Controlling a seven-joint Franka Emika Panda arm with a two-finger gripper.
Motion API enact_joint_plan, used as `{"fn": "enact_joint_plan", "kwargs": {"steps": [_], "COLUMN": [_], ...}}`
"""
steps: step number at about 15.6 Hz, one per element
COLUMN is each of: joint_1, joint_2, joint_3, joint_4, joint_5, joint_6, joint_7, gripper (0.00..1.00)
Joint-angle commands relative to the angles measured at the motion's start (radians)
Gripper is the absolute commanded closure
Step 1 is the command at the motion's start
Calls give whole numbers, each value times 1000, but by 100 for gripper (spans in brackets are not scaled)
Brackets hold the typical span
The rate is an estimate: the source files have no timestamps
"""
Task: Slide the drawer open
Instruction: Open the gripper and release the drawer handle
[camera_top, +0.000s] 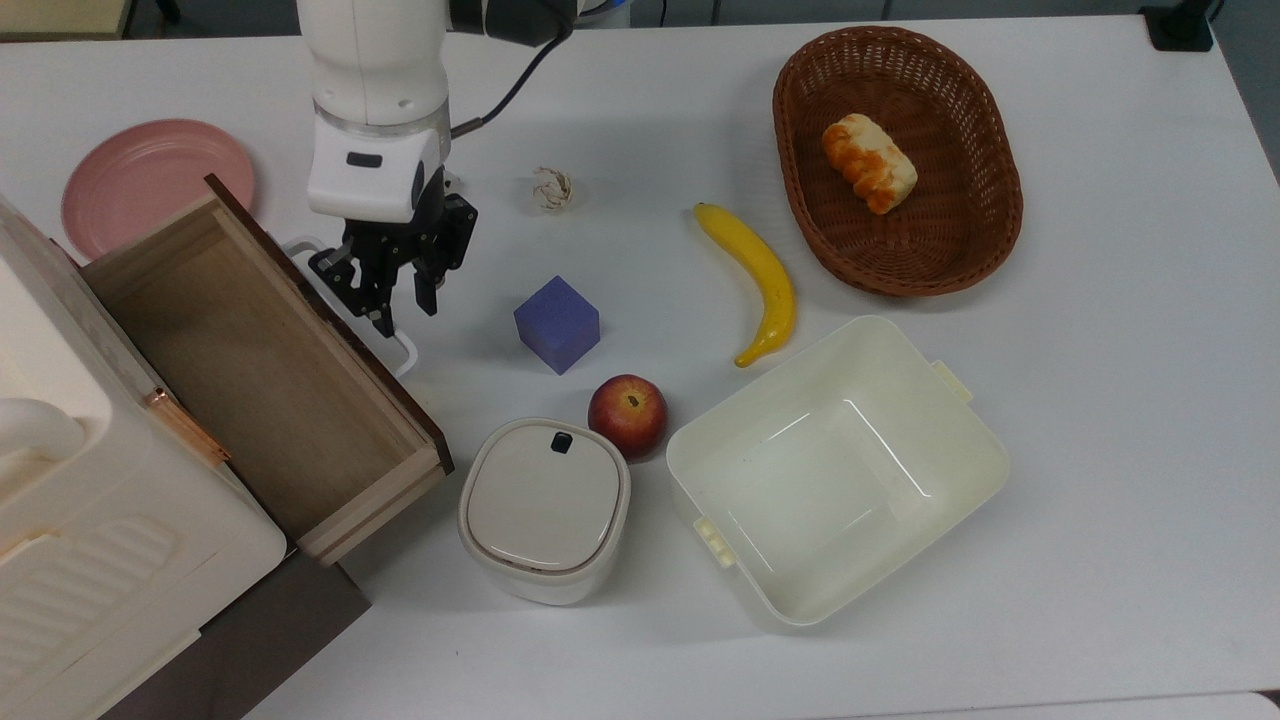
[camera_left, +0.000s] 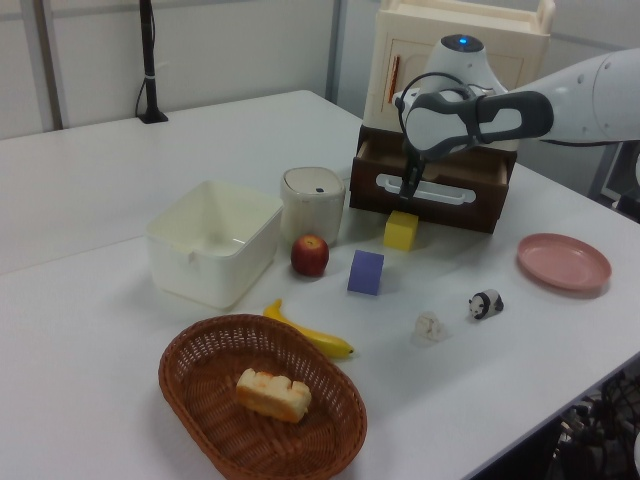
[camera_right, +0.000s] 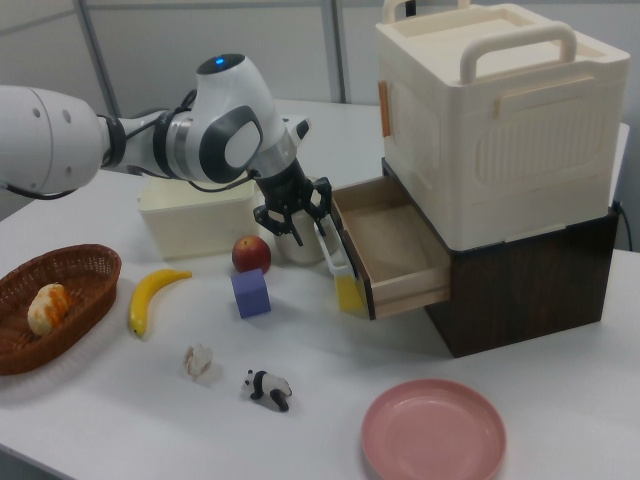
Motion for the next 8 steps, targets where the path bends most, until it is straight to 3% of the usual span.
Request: {"fn": "enact_joint_plan", "kwargs": {"steps": [1,3,4,8], "joint_1": [12,12,10,12], "joint_2": [-52,-69,-75,-103], "joint_3": [3,3,3,3], "joint_4": [-19,-17,-7,22], "joint_5": [10,11,22,47], "joint_6": [-61,-86,-108,-216], "joint_7": [39,39,39,49], "gripper": [54,52,44,43]}}
